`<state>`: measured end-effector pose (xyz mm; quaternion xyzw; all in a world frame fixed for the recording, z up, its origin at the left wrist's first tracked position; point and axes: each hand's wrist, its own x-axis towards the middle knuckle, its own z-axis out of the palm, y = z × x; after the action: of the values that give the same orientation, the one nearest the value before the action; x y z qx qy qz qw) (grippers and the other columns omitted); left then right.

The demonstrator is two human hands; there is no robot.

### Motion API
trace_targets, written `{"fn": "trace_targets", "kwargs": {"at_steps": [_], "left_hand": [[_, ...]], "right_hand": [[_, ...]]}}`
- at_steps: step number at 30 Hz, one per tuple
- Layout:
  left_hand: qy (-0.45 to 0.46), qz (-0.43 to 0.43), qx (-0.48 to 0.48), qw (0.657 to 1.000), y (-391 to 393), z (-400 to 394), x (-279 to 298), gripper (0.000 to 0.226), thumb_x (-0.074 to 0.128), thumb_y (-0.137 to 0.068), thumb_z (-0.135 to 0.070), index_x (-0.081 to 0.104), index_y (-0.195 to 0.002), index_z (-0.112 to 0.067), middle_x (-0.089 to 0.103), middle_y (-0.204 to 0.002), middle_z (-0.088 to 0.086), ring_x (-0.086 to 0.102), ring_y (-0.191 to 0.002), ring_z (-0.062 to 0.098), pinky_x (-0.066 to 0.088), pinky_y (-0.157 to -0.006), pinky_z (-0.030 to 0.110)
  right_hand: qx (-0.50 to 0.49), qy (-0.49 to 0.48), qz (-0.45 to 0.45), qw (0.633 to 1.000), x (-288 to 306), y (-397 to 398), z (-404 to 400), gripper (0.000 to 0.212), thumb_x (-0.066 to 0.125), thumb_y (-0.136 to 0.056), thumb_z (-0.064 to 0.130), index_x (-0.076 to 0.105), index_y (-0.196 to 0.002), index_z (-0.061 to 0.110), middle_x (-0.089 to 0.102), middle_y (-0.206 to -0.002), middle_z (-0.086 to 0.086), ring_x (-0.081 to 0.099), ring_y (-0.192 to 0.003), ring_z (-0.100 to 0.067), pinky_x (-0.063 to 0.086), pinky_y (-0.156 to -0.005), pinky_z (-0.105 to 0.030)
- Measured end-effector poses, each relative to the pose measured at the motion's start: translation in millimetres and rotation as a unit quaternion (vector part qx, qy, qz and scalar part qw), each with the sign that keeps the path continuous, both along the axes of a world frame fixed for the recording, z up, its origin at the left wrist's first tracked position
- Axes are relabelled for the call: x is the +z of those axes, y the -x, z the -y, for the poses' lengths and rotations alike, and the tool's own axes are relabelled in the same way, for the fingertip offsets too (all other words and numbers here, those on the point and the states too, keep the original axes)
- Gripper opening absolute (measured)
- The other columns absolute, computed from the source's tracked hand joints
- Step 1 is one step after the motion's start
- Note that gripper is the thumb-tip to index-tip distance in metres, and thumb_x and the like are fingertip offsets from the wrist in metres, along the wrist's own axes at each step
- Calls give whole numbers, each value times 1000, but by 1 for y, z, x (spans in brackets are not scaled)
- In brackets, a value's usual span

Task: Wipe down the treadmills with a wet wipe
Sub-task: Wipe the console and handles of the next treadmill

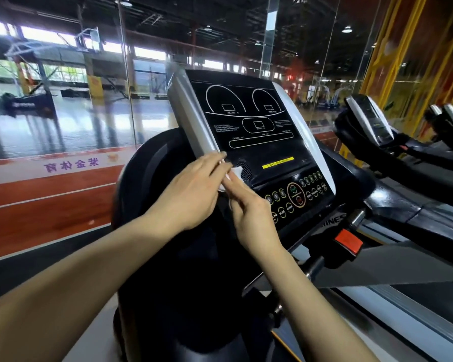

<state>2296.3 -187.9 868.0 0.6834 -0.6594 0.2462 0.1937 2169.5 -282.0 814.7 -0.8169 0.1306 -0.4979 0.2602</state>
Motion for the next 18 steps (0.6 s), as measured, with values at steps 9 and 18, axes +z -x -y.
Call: {"fn": "trace_targets", "kwargs": {"at_steps": [9, 18], "left_hand": [[-105, -13, 8, 994, 10, -62, -28, 45, 46, -102, -29, 49, -147, -27, 32, -163, -1, 15, -156, 21, 13, -124, 36], [-147, 27, -32, 988, 55, -83, -52, 48, 38, -91, -43, 72, -117, -22, 65, -132, 4, 54, -134, 28, 37, -111, 40]], "right_hand": [[-41, 22, -88, 995, -72, 74, -24, 66, 59, -89, -12, 58, -141, 28, 48, -152, 4, 41, -141, -2, 36, -117, -28], [-87, -20, -65, 994, -21, 28, -20, 51, 58, -91, -2, 63, -136, 22, 56, -144, -9, 56, -130, -15, 43, -109, -25]]}}
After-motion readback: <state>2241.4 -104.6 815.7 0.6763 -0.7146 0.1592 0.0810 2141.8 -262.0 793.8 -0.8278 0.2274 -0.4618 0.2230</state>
